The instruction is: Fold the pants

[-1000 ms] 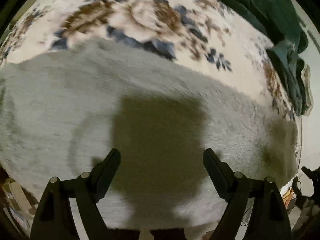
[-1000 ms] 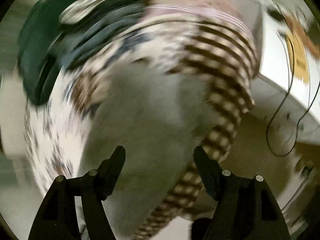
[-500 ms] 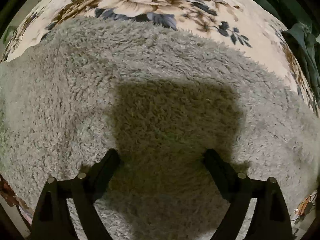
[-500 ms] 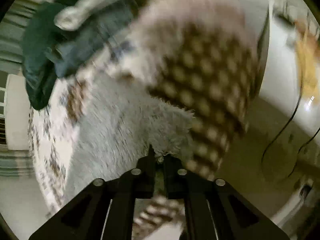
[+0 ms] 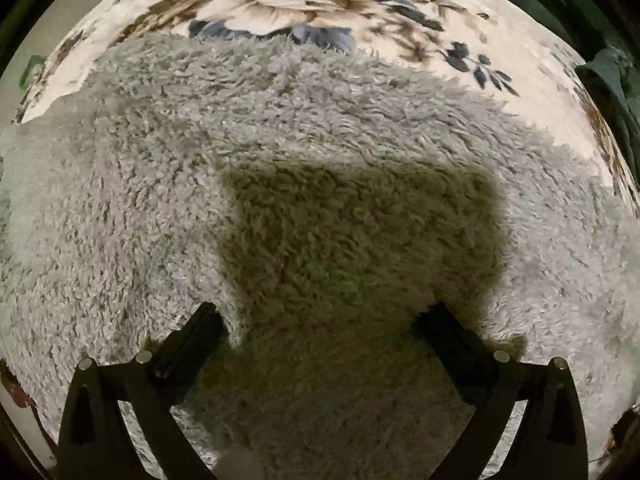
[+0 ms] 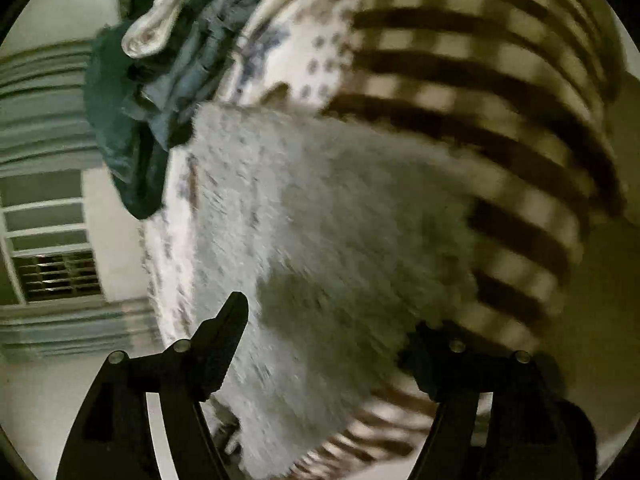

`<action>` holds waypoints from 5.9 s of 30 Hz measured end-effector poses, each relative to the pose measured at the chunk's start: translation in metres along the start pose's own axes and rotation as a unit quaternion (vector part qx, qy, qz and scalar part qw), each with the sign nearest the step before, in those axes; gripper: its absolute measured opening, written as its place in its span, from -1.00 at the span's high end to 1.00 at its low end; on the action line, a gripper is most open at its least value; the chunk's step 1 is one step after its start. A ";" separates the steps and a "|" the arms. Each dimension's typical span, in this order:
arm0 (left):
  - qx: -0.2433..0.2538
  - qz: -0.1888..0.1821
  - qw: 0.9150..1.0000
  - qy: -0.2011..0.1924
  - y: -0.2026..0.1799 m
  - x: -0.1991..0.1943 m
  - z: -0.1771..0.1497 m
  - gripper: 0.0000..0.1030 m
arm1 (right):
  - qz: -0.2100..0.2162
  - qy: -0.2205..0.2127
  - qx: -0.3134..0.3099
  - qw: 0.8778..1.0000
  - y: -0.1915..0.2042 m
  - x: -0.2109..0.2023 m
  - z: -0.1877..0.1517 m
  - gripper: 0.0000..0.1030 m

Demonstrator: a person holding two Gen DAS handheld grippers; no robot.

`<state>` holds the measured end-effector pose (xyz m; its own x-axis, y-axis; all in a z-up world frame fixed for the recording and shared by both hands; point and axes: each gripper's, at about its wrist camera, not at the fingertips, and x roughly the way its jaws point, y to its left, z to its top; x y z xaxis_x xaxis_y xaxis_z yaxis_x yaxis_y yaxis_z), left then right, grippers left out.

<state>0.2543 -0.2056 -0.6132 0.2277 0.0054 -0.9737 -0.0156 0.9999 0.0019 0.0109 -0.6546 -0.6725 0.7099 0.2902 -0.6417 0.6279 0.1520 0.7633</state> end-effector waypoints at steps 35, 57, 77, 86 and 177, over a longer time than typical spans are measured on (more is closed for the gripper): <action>-0.038 -0.044 0.997 -0.054 0.080 -0.122 0.006 -1.00 | -0.031 -0.077 -0.205 0.975 0.202 0.016 -0.069 0.56; -0.190 0.007 0.981 -0.047 0.301 -0.151 -0.029 -1.00 | -0.052 0.294 -0.539 0.788 0.276 0.214 -0.440 -0.66; -0.029 -0.123 0.992 0.012 0.154 -0.066 0.053 0.84 | -0.164 0.198 -0.296 0.920 0.220 0.199 -0.202 -0.67; -0.055 -0.089 0.993 -0.050 0.209 -0.104 0.055 0.85 | -0.157 0.210 -0.278 0.924 0.206 0.190 -0.203 -0.67; -0.212 -0.160 0.964 -0.031 0.286 -0.116 -0.066 -0.54 | -0.179 0.356 -0.663 0.634 0.424 0.333 -0.431 -0.91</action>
<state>0.1589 0.0788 -0.5152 0.3448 -0.2873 -0.8936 -0.3293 0.8545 -0.4018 0.3758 -0.0863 -0.5303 -0.0225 0.2949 -0.9553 -0.4468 0.8518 0.2735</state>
